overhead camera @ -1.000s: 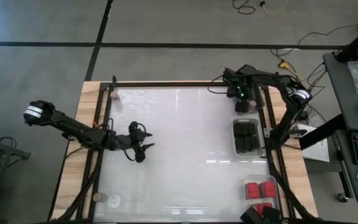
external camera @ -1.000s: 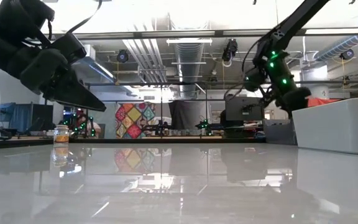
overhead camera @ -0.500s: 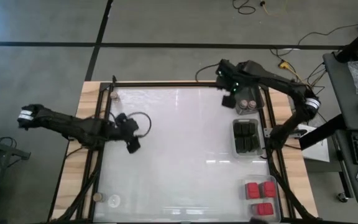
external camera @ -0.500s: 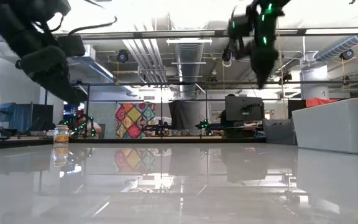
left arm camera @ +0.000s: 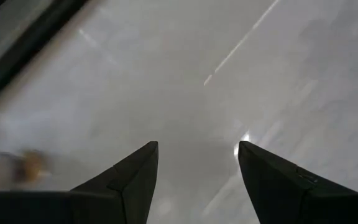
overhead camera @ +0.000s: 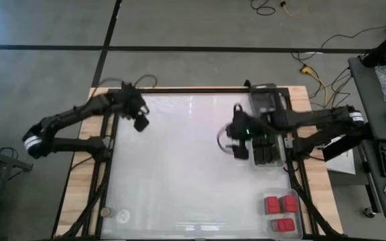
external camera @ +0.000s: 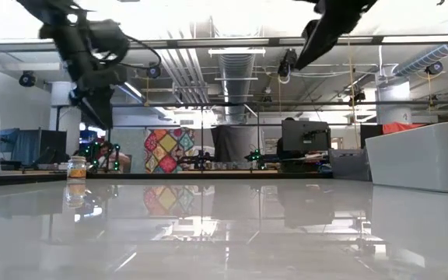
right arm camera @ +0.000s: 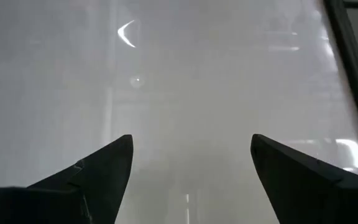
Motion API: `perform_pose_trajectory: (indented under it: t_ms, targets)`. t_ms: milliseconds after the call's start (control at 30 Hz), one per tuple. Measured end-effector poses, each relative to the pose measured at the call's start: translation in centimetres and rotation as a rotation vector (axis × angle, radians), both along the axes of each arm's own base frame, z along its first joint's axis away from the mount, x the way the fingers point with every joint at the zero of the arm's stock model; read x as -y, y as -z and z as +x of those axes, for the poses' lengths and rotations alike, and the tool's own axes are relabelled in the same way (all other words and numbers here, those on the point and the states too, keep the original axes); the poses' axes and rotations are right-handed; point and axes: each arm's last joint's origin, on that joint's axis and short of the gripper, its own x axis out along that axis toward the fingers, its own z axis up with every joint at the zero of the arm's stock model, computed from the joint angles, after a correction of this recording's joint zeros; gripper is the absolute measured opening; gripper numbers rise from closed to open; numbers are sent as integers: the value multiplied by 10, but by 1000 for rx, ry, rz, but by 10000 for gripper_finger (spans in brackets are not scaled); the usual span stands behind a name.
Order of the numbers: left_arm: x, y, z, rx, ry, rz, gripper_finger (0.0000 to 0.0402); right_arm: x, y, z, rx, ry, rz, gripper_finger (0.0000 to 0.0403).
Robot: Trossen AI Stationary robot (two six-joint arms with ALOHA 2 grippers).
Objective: Sort spices by type
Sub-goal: Put the brown seasoning bottle into the black bin
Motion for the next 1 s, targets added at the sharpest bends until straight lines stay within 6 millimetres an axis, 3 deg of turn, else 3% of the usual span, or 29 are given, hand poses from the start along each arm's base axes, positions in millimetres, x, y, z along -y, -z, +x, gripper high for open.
perform_pose_trajectory:
  t_ms: [167,267,500,667,1000]
  targets:
    - [-39,-32,16,-206,124,3,208,-41,21,-7,1,-11,-42,317]
    - [-60,-38,27,-327,212,-37,208,-54,36,-11,0,0,-81,326]
    - [-88,-14,43,-753,326,-193,207,-63,70,-21,-34,37,-103,343]
    - [-102,9,49,-1007,345,-232,207,-61,84,-27,-72,69,-94,344]
    - [-126,29,30,-1193,238,-311,202,-73,86,-30,-65,74,-58,333]
